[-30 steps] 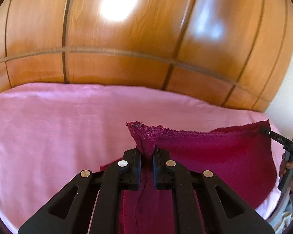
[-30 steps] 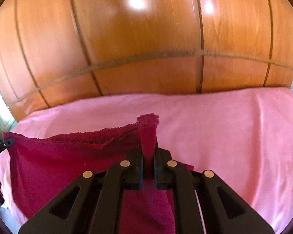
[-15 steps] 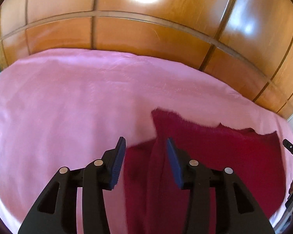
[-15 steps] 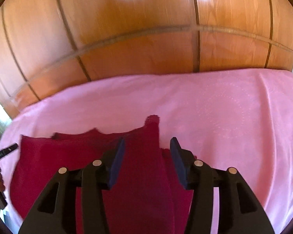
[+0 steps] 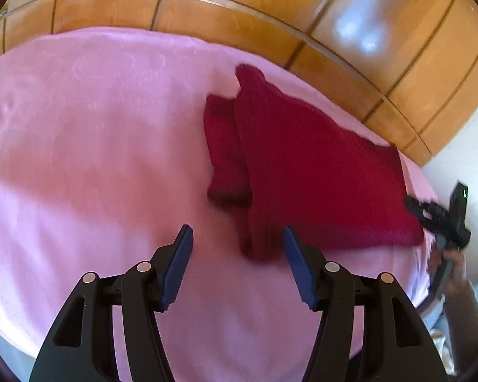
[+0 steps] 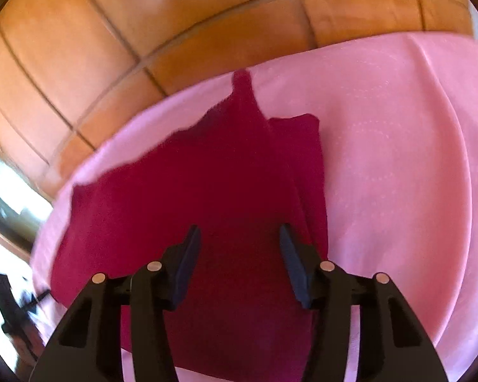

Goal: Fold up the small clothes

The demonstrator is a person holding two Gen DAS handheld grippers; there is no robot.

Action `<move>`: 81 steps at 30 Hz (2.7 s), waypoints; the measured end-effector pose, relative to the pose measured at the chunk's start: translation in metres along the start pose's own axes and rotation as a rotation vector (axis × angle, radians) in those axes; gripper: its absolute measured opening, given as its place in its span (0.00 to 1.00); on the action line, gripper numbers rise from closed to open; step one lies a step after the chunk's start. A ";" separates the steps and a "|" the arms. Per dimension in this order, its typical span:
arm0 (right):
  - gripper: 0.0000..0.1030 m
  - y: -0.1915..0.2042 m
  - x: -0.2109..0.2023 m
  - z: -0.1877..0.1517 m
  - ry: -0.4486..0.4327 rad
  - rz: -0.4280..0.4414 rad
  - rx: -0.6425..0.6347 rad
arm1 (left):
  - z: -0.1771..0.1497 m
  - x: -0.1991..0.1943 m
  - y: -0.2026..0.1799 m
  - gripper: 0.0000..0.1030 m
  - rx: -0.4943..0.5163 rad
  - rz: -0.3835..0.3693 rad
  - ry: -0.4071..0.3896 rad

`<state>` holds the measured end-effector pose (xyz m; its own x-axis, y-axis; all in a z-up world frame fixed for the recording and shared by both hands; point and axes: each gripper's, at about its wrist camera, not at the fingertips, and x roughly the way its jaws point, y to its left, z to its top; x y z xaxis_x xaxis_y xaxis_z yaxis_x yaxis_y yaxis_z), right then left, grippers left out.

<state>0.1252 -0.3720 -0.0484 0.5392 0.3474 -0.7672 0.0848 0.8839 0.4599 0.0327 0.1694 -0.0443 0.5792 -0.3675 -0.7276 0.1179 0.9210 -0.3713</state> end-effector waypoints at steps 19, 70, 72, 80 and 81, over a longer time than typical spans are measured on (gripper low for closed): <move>0.09 -0.015 -0.045 -0.037 0.048 -0.089 -0.006 | 0.011 0.008 -0.021 0.10 0.327 -0.097 0.053; 0.25 -0.036 -0.008 -0.006 0.128 0.169 0.147 | 0.038 0.074 -0.111 0.51 0.168 0.214 0.037; 0.25 -0.030 -0.012 -0.004 0.120 0.185 0.149 | 0.038 0.073 -0.110 0.51 0.172 0.210 0.036; 0.23 0.034 -0.031 0.018 0.098 0.257 0.088 | 0.038 0.071 -0.105 0.51 0.149 0.180 0.038; 0.23 0.044 -0.031 0.021 0.095 0.269 0.081 | 0.039 0.070 -0.104 0.51 0.144 0.172 0.039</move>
<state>0.1303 -0.3502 0.0053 0.4709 0.5971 -0.6494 0.0179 0.7295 0.6838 0.0920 0.0527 -0.0340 0.5694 -0.2059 -0.7959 0.1357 0.9784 -0.1560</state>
